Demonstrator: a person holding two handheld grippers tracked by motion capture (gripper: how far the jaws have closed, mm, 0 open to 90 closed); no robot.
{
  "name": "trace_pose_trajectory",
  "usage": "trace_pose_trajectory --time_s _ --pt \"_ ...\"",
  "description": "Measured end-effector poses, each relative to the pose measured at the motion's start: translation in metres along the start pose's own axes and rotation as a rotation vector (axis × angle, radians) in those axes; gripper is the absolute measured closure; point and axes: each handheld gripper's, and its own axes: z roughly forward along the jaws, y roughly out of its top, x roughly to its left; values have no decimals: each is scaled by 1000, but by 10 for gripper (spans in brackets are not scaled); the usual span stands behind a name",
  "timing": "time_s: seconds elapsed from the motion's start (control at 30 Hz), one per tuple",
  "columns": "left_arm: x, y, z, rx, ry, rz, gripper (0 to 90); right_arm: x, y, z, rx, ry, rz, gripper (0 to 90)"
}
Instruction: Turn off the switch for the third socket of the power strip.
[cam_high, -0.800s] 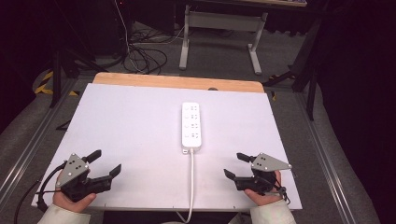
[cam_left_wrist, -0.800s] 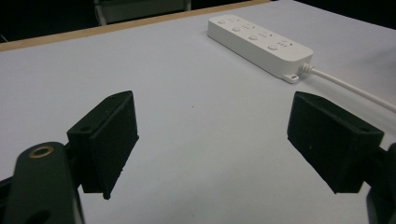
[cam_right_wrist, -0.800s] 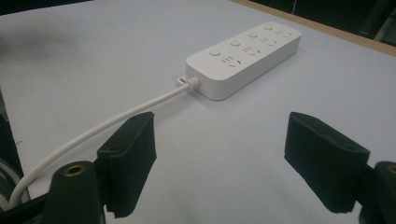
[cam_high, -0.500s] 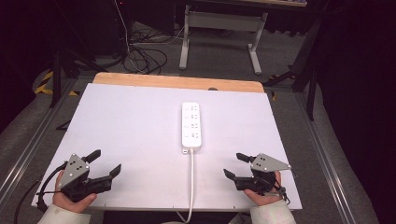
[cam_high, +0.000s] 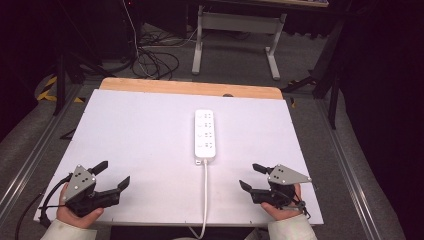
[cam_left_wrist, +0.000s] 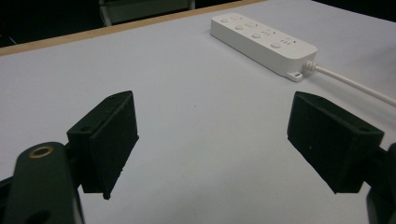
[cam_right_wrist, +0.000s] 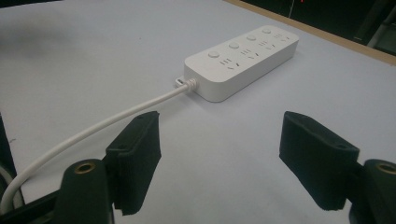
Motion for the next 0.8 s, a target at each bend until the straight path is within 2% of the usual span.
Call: trace_pose_trajectory --time_s 0.23,0.4,0.5,0.6,0.8 --pt "0 0 0 -4 8 3 166 0 1 1 3 -6 -7 315" --pt "0 0 0 -1 12 5 166 -1 6 1 25 -19 -3 328" --pt "0 0 0 1 15 6 166 -3 13 3 32 -18 2 362" --pt "-1 0 0 -2 17 3 167 -4 21 5 43 4 8 383" --pt "-1 0 -1 -1 17 5 166 -7 39 12 61 13 11 395"
